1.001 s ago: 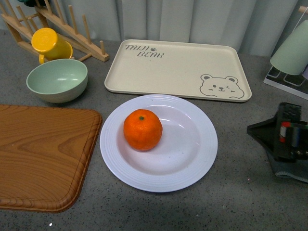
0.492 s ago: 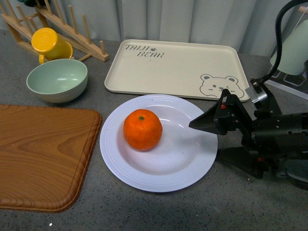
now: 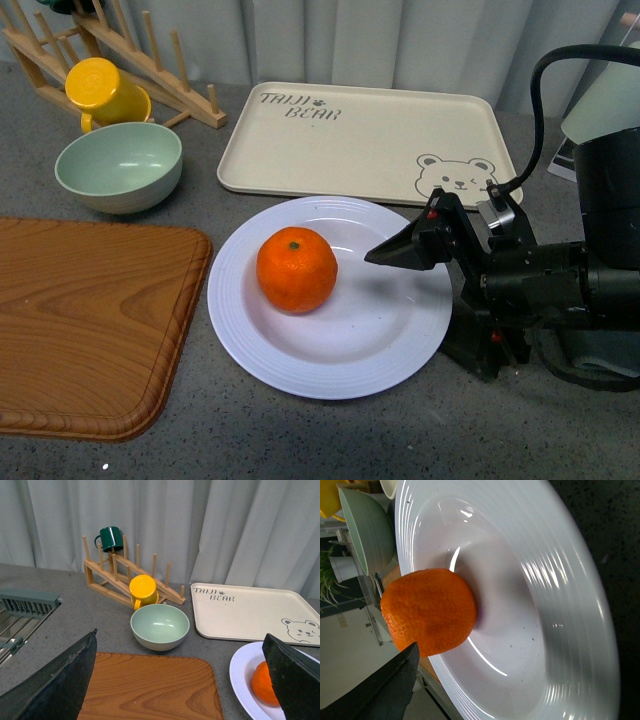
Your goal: Place orange and plate with both arms
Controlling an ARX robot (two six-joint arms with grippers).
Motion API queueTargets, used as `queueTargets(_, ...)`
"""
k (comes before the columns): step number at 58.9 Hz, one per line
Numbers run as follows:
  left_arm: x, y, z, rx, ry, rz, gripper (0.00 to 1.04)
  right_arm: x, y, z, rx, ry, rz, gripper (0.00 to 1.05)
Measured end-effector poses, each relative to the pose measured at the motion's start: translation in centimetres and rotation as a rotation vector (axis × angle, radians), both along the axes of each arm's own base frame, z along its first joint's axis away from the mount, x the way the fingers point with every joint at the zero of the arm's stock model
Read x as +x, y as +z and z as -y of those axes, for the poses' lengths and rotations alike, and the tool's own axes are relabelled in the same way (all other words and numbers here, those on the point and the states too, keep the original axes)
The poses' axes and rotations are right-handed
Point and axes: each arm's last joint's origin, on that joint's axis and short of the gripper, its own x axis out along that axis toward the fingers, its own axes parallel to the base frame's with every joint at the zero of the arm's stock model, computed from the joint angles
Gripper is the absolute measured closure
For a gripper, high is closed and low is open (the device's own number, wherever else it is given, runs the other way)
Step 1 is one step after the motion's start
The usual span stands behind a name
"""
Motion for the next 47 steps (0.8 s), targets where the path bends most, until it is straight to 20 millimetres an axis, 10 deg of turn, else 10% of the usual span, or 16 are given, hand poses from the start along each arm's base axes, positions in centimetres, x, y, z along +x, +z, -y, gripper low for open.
queueTargets(9,0.0,0.0,0.0,0.0,0.0,0.0,0.07,0.5,-0.2,-0.1,0.014,-0.016,-0.019,0.09)
queueTargets(47,0.0,0.0,0.0,0.0,0.0,0.0,0.07,0.4,-1.1,0.3,-0.03,-0.014,-0.079,1.01)
